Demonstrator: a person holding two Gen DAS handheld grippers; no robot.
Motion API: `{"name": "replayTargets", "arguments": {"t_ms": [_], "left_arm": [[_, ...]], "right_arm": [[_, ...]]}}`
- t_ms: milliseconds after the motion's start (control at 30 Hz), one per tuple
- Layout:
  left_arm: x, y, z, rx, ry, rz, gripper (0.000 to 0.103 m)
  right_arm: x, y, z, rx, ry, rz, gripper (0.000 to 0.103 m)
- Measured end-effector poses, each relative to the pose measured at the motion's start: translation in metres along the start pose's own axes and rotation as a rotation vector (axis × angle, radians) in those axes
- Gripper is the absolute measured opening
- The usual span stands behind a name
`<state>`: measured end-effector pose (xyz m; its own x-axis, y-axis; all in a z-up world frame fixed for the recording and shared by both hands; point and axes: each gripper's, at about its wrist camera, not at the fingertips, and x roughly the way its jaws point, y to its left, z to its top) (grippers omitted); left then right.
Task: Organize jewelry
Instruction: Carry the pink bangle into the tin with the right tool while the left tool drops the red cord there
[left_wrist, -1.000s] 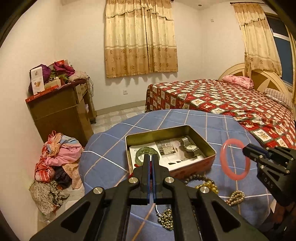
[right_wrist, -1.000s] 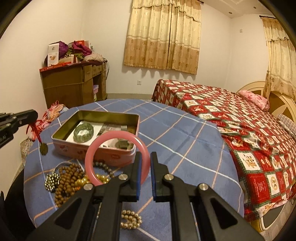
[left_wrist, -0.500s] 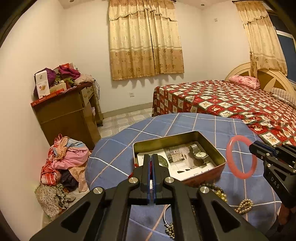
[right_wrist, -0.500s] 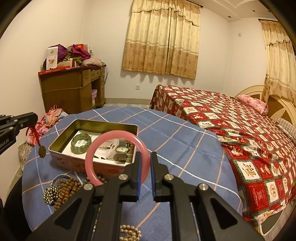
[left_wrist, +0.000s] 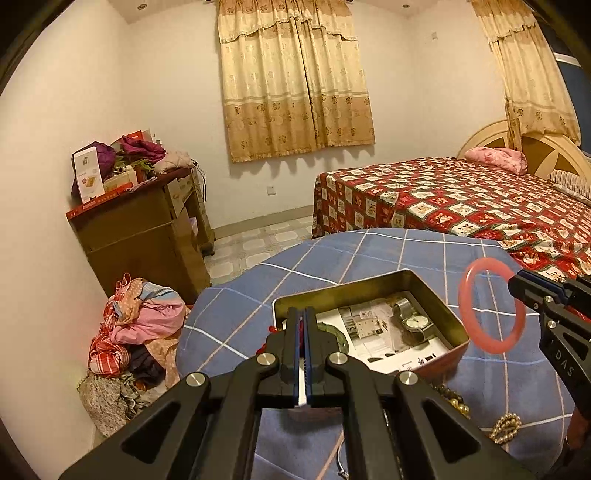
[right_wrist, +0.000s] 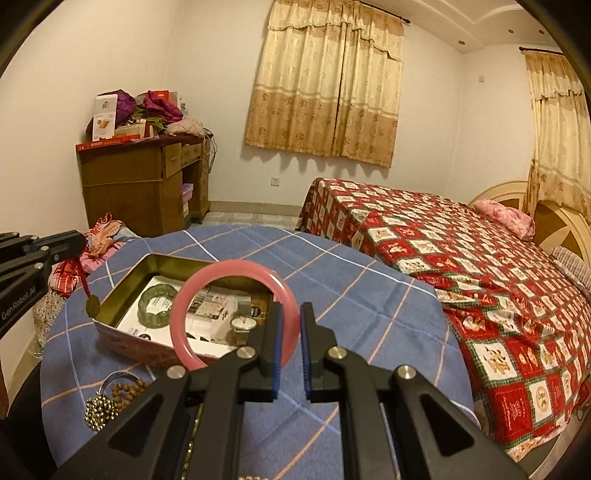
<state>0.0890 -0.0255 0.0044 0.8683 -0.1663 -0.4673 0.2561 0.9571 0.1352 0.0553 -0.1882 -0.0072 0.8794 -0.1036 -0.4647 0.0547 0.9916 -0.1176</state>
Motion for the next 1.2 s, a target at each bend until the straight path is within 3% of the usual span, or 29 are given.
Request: {"name": "replayTargets", "arguments": {"t_ms": [867, 1200], "left_arm": [[0.028, -0.015, 0.030, 0.074, -0.018, 0.028, 0.000], [0.059, -0.019, 0.029, 0.094, 0.036, 0.045, 0.000]], "right_arm": [[0.026, 0.012, 0.017, -0.029, 0.021, 0.016, 0.011], [0.050, 0.016, 0.024, -0.045, 0.058, 0.005, 0.011]]}}
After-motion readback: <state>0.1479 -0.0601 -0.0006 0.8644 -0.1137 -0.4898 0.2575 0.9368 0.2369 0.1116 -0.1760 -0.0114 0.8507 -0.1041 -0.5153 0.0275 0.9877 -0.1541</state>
